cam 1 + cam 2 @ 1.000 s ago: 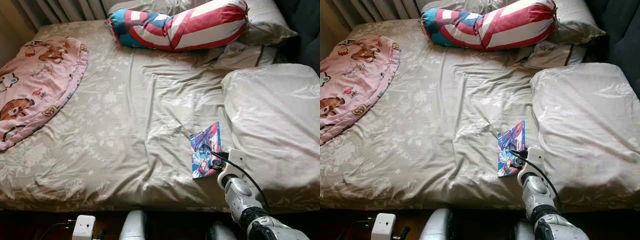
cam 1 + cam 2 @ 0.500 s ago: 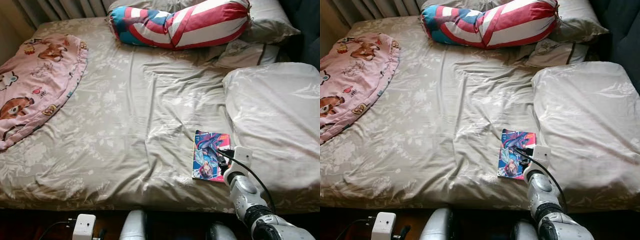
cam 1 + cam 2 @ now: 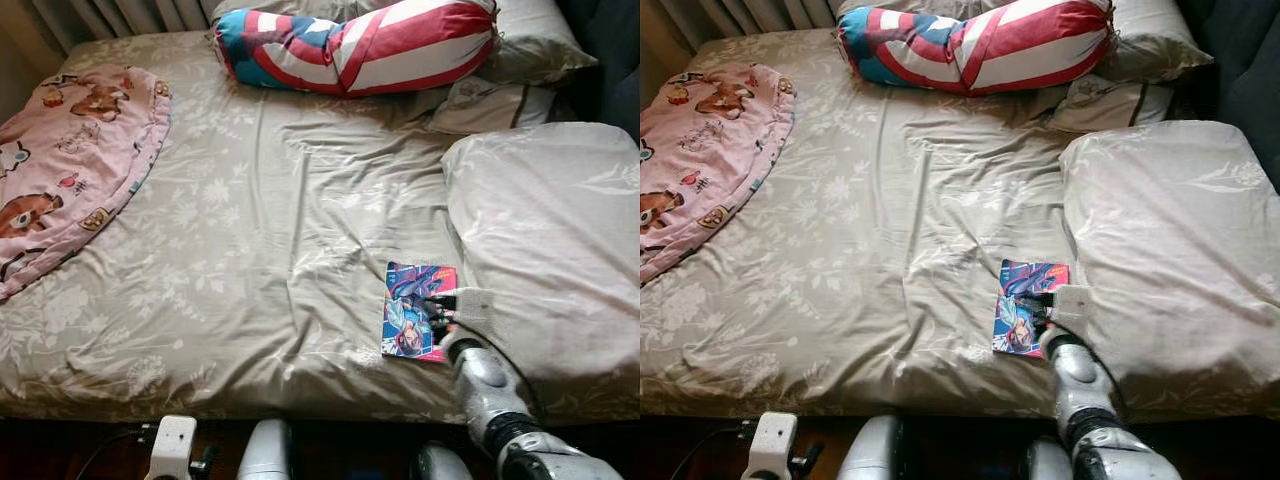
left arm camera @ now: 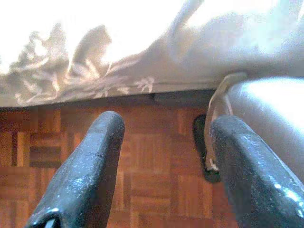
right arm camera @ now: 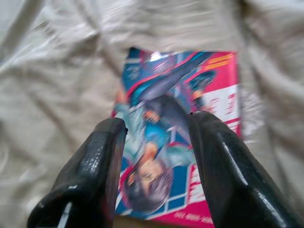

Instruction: Clean up the room

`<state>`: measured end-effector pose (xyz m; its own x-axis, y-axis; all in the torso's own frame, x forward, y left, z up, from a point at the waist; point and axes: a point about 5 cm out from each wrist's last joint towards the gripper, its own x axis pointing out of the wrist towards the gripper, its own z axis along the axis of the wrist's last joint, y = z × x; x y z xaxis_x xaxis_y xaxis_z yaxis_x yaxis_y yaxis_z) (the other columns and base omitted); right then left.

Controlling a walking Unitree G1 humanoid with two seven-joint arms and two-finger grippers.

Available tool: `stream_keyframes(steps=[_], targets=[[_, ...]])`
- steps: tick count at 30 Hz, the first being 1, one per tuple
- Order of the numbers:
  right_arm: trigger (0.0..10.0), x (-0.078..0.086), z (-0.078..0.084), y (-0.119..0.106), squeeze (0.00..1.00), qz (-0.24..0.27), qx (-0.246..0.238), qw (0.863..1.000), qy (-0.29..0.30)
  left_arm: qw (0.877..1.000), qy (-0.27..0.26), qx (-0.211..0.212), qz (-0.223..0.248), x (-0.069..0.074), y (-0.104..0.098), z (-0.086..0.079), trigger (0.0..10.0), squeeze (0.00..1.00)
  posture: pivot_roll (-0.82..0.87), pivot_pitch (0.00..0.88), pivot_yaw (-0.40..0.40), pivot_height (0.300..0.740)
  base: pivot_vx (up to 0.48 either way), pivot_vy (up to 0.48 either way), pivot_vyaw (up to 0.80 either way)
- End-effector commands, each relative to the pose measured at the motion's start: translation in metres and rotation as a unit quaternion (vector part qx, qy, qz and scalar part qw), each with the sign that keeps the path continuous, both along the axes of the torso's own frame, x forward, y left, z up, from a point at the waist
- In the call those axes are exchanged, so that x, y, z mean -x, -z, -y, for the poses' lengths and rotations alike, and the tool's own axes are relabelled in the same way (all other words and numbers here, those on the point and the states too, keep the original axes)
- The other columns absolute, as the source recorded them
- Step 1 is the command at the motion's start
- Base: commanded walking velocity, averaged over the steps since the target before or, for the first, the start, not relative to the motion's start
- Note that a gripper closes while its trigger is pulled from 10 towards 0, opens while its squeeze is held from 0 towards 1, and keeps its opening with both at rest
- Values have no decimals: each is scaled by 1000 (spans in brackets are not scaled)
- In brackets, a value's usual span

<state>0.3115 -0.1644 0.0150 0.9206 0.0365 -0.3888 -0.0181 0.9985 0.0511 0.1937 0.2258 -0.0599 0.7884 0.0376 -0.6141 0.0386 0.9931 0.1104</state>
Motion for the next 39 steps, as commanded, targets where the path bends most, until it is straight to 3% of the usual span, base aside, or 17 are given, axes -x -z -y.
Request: stream_keyframes(steps=[1,3,4,9,13,19,25,30,35,39], targets=[[10000,10,-3,10,0,-18,13,1000,-16,999,-9,0,-31,12,8,-1,10000,0,53,163,78,676,0,0,0],[10000,16,-4,17,0,-29,14,999,-15,1000,-10,2,-30,9,7,1,10000,0,48,147,73,681,0,0,0],[10000,27,-2,28,0,-55,10,998,-3,1000,-12,6,-28,2,6,5,10000,0,32,110,62,691,0,0,0],[10000,37,1,37,0,-78,9,997,5,999,-16,9,-26,-3,4,8,10000,0,22,89,54,701,0,0,0],[10000,71,13,64,0,-150,12,988,25,999,-18,17,-24,-17,0,16,10000,0,7,33,37,725,0,0,0],[10000,98,20,83,0,-210,-7,975,70,999,-8,18,-39,-21,0,21,10000,0,-7,0,42,740,0,0,135],[10000,126,15,99,0,-258,-8,964,61,998,-9,14,-67,-17,4,21,10000,0,-18,0,43,740,0,0,0],[10000,136,12,103,0,-267,-8,963,46,997,-23,19,-66,-14,6,24,10000,0,-18,0,32,740,0,0,0],[10000,135,13,103,0,-269,9,962,37,996,-41,17,-75,-8,10,23,10000,0,-23,0,30,740,0,0,0],[10000,131,12,100,0,-256,19,966,24,994,-72,17,-79,-2,11,11,10000,0,-20,0,27,740,0,0,400]])
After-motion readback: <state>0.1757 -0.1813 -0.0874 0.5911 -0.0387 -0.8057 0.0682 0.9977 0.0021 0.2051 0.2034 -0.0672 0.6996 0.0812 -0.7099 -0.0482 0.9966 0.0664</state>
